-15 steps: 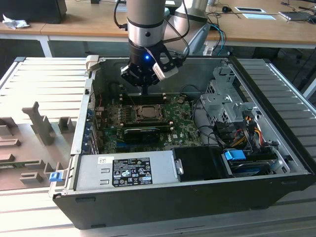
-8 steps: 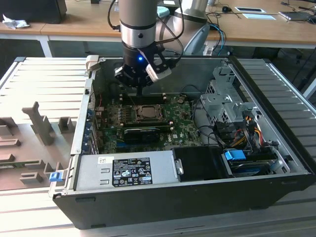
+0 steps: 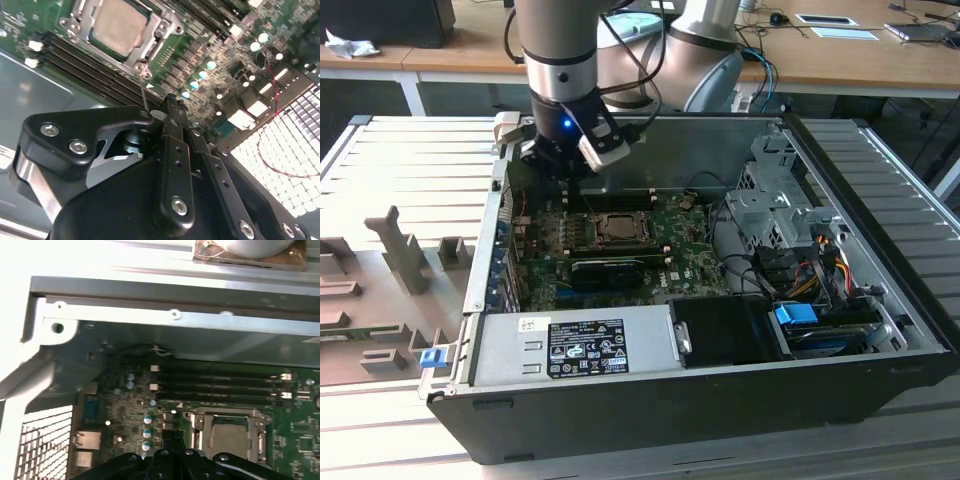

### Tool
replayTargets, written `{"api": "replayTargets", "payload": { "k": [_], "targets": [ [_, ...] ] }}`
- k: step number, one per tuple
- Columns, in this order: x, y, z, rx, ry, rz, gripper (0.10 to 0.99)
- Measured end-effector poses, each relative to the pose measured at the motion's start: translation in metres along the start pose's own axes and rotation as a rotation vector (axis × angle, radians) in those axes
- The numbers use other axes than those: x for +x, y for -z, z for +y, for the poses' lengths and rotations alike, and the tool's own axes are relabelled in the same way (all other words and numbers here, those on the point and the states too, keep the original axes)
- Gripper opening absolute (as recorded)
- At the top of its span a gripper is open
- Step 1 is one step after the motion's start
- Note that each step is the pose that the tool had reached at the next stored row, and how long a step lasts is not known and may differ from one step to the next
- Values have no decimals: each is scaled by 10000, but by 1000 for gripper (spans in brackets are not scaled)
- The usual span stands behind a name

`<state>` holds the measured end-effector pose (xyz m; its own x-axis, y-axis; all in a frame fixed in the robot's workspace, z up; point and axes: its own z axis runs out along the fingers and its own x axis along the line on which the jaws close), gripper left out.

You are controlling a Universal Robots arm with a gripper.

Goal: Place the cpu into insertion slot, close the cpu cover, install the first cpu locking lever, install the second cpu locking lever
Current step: 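Install the first cpu locking lever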

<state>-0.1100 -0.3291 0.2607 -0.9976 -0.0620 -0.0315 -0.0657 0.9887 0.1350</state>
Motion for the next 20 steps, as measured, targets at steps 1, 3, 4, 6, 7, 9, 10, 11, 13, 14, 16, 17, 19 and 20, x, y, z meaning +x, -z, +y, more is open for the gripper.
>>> {"api": "replayTargets", "payload": {
  "k": [1, 3, 4, 6, 7, 9, 10, 11, 13, 14, 16, 17, 19, 20],
  "targets": [
    [17, -6, 1, 1, 0, 1, 106],
    [41, -21, 11, 1, 0, 3, 106],
    [50, -30, 25, 2, 0, 4, 106],
    [60, -51, 95, 0, -2, 12, 106],
    [61, -66, 141, -1, -2, 16, 106],
    [60, -75, 167, 0, -3, 22, 106],
    [59, -81, 180, -1, -3, 23, 106],
    [58, -85, 193, 0, -3, 23, 106],
    [2, -94, 223, -2, -3, 25, 106],
    [-59, -96, 225, -2, -2, 29, 106],
    [-146, -99, 222, -1, -5, 31, 106],
    [-226, -103, 217, -2, -5, 34, 106],
    [-346, -112, 211, -2, -6, 43, 106],
    [-414, -117, 206, -2, -7, 46, 106]
  ]
}}
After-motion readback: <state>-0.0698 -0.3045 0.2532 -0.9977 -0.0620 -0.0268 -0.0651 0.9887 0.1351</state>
